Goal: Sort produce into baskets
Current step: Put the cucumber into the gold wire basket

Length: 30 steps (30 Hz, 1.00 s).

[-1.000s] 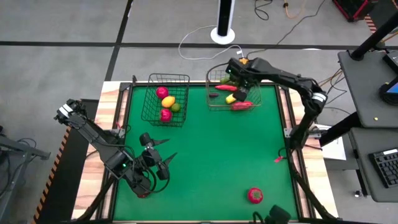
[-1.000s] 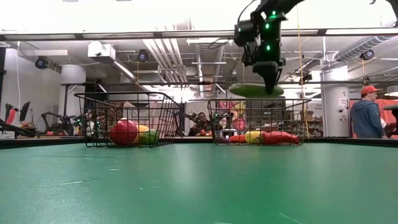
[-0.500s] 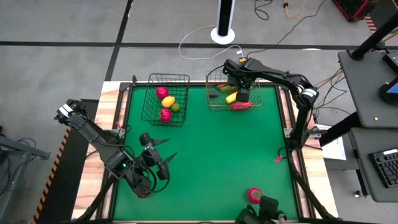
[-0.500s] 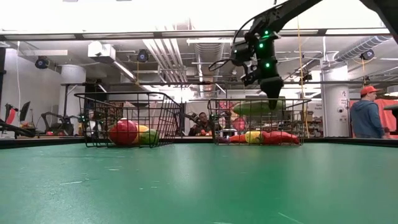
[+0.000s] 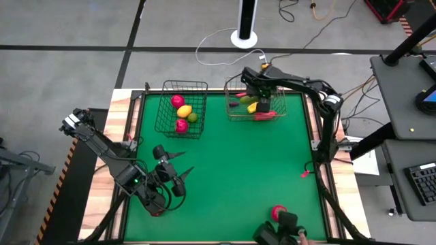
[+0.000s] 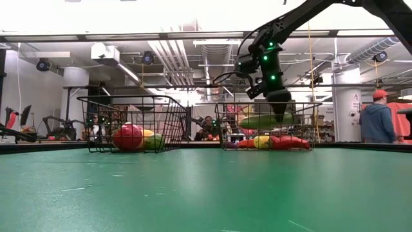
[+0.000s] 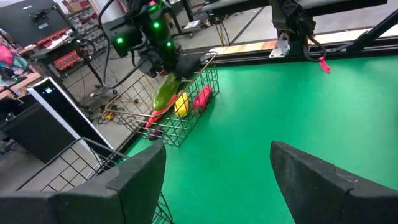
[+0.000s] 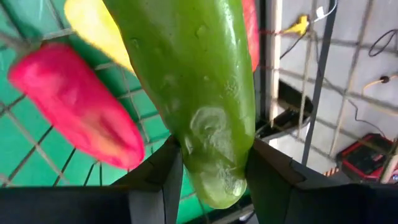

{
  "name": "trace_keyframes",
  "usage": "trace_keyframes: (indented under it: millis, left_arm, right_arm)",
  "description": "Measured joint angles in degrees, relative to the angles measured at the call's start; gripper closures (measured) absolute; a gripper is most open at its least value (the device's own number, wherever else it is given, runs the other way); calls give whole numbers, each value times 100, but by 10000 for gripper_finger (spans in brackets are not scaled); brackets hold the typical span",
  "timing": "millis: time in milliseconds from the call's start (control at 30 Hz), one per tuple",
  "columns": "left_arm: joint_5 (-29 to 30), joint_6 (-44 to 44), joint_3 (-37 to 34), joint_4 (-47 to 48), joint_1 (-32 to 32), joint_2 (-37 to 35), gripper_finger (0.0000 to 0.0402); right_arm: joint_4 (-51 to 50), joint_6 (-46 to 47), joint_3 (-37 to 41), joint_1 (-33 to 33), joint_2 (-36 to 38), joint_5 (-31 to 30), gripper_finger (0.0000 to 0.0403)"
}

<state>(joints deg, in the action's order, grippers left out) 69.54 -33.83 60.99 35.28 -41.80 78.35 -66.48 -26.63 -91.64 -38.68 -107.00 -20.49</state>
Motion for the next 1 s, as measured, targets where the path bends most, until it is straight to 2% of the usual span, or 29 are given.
trace_keyframes:
  millis: [367,1000]
  left_arm:
    - [2,2,0,7,0,0,132]
    - [0,-12,0,7,0,0,132]
  right_arm:
    - [629,-2,0,-17,7,706,266]
    - [758,258,44,-55,15,691,266]
